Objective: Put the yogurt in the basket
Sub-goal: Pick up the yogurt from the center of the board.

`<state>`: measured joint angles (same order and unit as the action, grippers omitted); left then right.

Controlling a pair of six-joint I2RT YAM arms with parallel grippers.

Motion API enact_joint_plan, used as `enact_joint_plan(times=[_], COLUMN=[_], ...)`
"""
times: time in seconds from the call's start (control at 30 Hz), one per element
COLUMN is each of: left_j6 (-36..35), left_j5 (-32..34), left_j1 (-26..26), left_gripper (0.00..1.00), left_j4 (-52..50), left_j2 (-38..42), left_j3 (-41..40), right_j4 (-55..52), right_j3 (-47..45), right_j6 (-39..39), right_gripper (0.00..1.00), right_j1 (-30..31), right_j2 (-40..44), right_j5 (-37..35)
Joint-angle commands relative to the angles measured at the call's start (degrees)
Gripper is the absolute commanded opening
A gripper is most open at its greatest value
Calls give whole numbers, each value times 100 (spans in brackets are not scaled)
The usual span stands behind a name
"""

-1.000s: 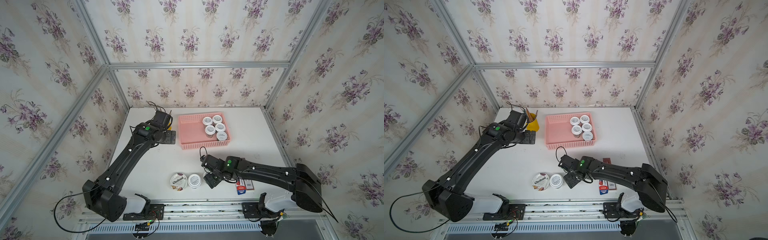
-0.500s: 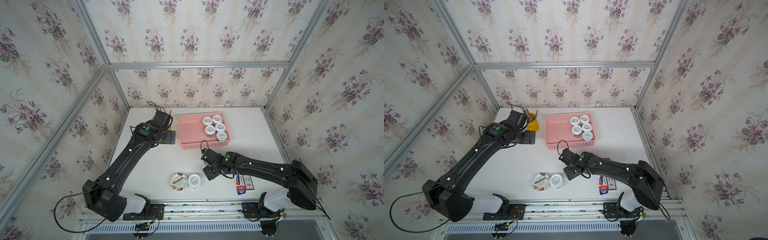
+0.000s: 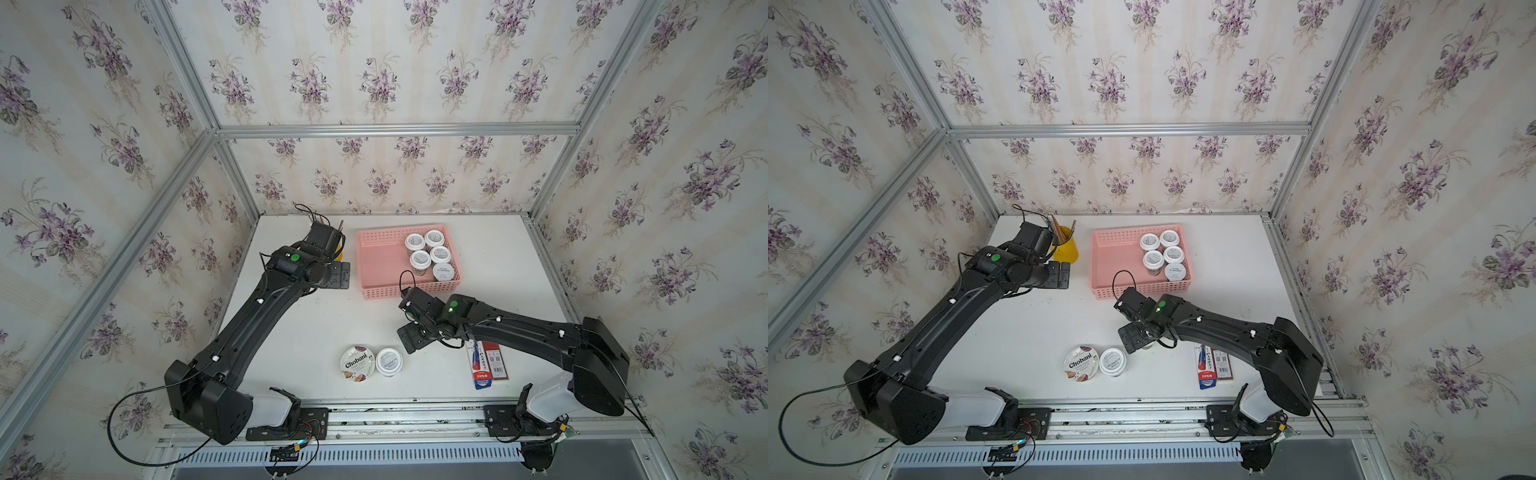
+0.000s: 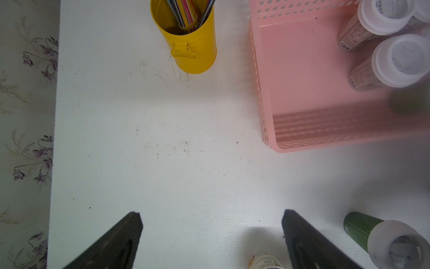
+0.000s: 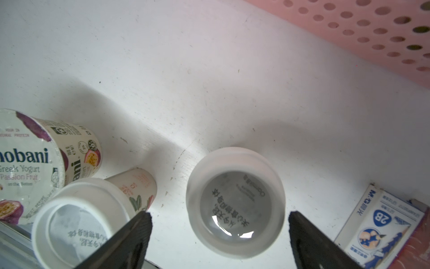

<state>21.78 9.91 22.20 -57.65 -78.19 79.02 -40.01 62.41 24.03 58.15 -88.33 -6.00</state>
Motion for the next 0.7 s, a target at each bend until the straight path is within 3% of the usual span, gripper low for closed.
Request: enact_joint_plan(times=[0.0, 0.67], left_j6=[-51, -55], left_j5=[50, 53], left_j1=[-2, 2], left_gripper=[99, 99], left_j4=[52, 69], left_j2=[2, 76], left_j3=[-17, -73], right_j4=[-158, -157], right_j3=[75, 109], right_j6=[128, 129], right_gripper=[95, 89], right_j1=[2, 6], right_j2=[-131, -518], right_j5=[-75, -305])
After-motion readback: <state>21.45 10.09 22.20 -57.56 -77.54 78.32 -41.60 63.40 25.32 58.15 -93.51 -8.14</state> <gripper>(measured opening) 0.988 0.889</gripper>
